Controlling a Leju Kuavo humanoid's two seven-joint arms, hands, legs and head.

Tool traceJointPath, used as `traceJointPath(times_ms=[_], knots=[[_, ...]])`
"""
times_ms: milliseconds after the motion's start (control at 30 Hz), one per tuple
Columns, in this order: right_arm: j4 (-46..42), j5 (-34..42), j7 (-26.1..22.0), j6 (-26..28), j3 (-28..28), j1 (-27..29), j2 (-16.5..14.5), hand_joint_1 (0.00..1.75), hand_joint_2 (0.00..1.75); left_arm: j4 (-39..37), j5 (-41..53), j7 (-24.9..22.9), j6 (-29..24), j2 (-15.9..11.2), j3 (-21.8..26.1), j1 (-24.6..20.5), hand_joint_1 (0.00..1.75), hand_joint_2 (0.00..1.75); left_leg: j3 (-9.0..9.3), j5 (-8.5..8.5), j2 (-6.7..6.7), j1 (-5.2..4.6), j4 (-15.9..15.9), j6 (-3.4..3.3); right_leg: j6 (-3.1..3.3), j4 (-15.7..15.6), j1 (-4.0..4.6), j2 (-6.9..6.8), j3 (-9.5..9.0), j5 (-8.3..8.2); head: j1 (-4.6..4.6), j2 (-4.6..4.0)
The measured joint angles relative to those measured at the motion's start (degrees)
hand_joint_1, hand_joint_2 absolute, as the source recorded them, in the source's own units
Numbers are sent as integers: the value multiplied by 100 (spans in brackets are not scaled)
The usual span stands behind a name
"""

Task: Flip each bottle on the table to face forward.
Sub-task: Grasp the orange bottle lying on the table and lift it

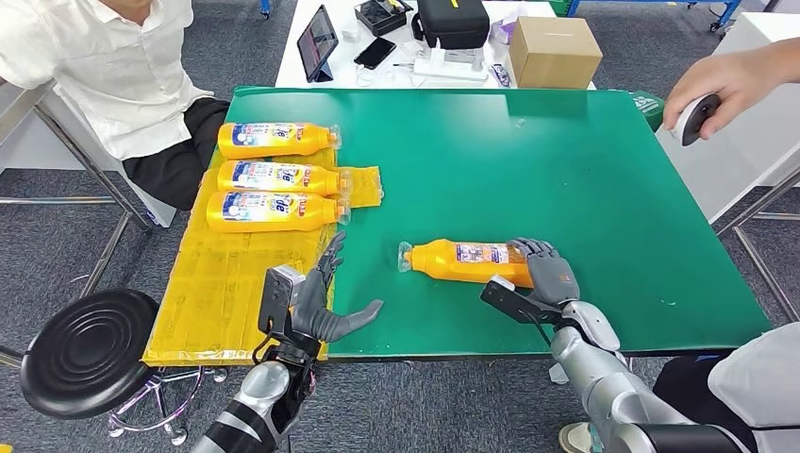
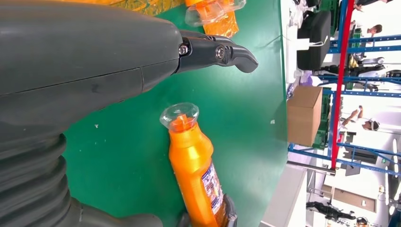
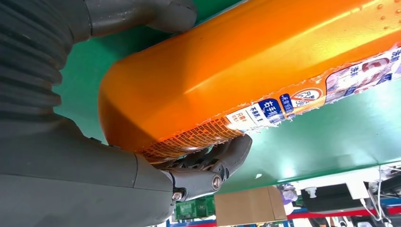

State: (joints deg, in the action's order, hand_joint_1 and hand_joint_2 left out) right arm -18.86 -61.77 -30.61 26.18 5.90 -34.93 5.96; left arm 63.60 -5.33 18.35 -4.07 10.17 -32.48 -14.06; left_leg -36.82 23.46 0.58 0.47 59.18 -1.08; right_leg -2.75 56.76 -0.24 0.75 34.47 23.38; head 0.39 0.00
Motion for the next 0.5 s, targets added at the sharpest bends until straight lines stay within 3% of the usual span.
traceJointPath(times_ms=[500], knots=[[-2,112,-225,43,-46,43,-19,175,175,55,-57,14,18,-16,7,30,0,175,-1,0,0,0,0,0,0,0,0,0,0,0,0,0]])
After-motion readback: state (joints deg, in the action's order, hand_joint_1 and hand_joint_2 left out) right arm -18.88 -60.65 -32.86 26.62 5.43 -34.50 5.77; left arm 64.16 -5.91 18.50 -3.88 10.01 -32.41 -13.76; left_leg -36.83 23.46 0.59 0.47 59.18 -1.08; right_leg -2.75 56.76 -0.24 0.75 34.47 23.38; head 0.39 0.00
